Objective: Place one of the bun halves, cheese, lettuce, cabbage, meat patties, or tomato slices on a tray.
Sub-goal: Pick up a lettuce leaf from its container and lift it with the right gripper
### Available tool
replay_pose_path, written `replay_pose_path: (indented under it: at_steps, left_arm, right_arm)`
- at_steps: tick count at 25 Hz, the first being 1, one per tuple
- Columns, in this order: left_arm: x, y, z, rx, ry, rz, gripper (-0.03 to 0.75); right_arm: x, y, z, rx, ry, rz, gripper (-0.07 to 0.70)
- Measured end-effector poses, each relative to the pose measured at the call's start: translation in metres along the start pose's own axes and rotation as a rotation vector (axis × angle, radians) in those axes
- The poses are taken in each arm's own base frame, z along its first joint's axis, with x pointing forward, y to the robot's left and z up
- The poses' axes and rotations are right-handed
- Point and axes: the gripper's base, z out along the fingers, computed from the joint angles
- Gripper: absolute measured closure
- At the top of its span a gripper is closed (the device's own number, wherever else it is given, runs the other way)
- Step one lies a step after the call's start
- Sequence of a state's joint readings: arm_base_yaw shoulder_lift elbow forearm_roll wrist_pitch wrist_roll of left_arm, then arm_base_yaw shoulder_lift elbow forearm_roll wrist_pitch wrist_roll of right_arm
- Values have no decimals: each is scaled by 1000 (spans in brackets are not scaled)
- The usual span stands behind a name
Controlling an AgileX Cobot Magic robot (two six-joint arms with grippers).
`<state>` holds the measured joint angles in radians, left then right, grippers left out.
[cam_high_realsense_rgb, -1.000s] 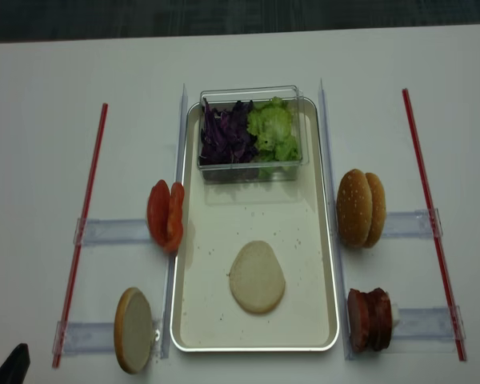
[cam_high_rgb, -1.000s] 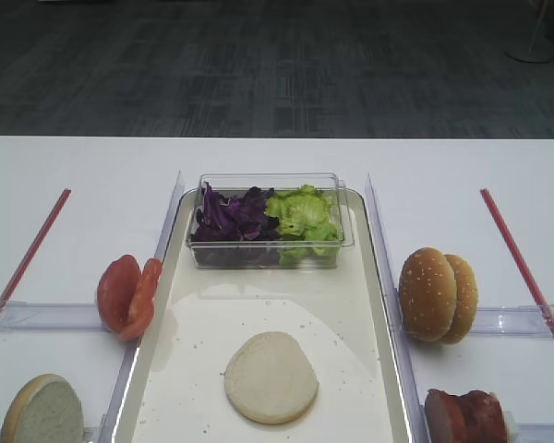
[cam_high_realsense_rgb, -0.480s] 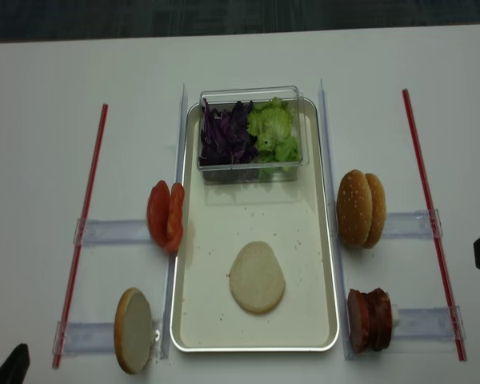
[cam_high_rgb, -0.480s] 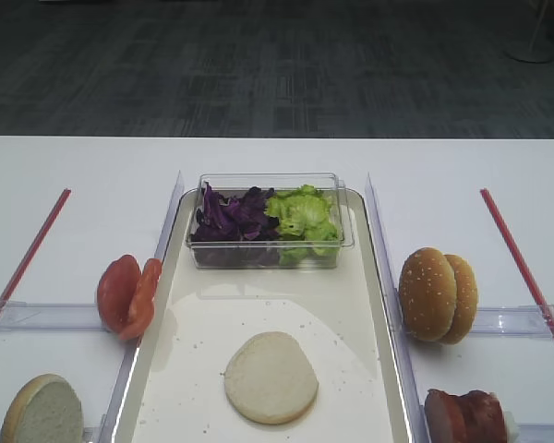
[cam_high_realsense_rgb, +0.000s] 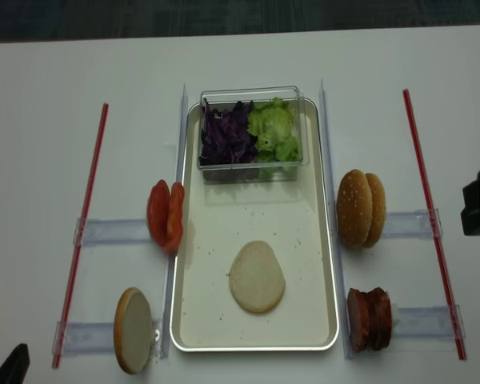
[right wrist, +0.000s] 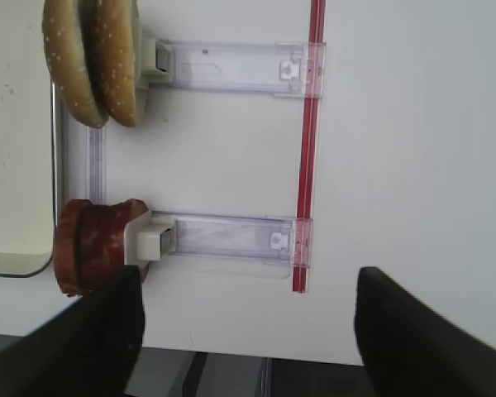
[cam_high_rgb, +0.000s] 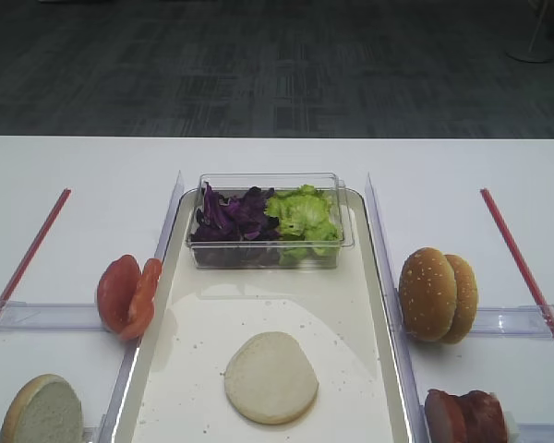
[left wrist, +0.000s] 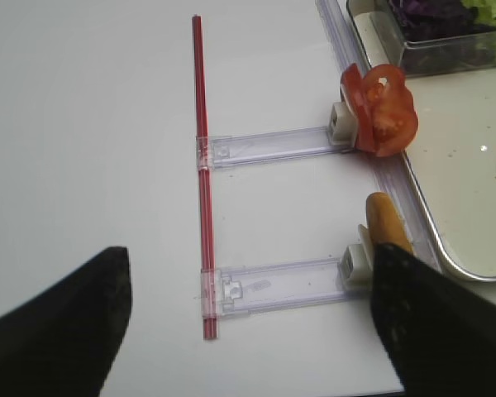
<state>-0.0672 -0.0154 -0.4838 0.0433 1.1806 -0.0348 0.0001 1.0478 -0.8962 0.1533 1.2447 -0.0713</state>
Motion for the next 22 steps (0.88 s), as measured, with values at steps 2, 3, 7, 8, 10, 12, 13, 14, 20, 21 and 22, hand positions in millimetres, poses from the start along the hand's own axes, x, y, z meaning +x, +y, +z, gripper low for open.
replay_pose_path:
  at_steps: [2,3,7,8,10,12,13,14,20,21,22]
  left_arm:
    - [0,0,0,0,0,0,170]
    - [0,0,0,0,0,0,170]
    - [0,0,0,0,0,0,170]
    - [0,0,0,0,0,0,170]
    - [0,0,0,0,0,0,170]
    - [0,0,0,0,0,0,170]
    - [0,0,0,0,0,0,170]
    - [0,0,0,0,0,0,170]
    - [0,0,0,0,0,0,170]
    - [0,0,0,0,0,0,170]
    - [0,0,0,0,0,0,170]
  right_arm:
    - [-6,0,1,0,9,-1,79]
    - [-9,0,2,0,11,-1,79]
    - [-18,-1,6,-1,30,-2,79]
    - [-21,-2,8,-1,37,-1,79]
    - [-27,-2,10,-1,48,-2,79]
    - [-35,-3,14,-2,61,-5,79]
    - [-39,-3,14,-2,62,-7,79]
    - [-43,-3,16,-2,68,-6,79]
    - [-74,-5,21,-2,72,-9,79]
    - [-79,-5,23,-2,76,-8,79]
    - [-86,-6,25,-2,79,-8,79]
